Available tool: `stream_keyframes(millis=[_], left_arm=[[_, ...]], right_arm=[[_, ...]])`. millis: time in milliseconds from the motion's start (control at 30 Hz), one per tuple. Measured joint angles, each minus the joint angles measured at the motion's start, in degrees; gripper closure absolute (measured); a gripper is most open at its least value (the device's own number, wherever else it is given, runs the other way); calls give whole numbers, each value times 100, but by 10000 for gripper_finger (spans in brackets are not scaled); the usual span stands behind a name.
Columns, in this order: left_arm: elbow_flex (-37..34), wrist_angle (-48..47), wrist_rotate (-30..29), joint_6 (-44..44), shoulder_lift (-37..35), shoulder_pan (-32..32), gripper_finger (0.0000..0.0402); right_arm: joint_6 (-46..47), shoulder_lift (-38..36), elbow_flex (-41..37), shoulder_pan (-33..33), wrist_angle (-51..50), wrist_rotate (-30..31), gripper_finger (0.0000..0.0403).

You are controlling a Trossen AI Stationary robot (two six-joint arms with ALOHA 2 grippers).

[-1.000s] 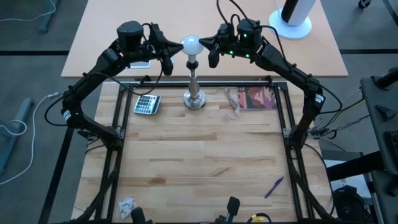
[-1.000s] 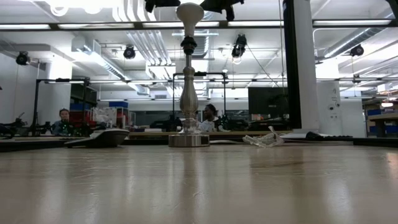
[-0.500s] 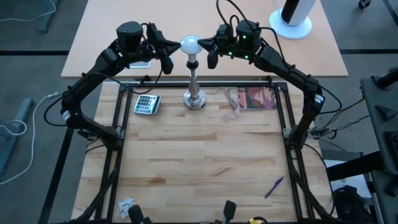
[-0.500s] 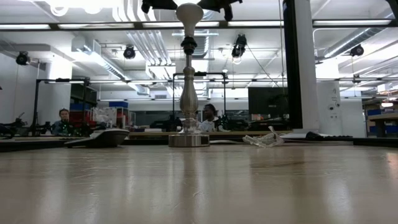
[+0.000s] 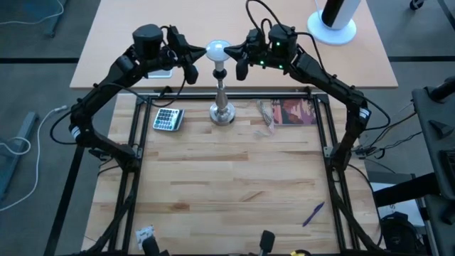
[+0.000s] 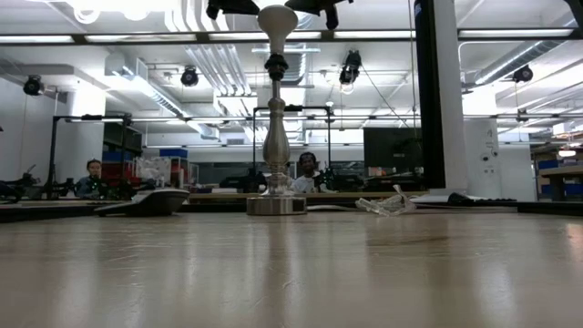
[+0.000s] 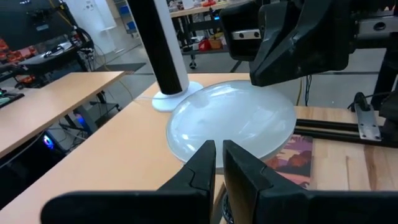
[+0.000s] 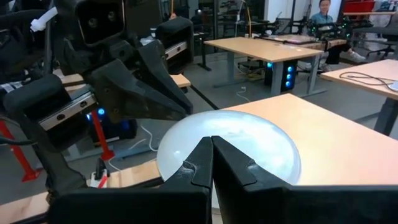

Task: Screw lightbulb
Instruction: Insert the lightbulb into the table lamp

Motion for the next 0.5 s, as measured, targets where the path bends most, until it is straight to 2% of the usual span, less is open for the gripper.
stream_keyframes(millis=[500], left_arm=[[0, 206, 524, 39, -60, -4, 380]], right_arm=[[-215, -3, 169, -141, 2, 217, 403]])
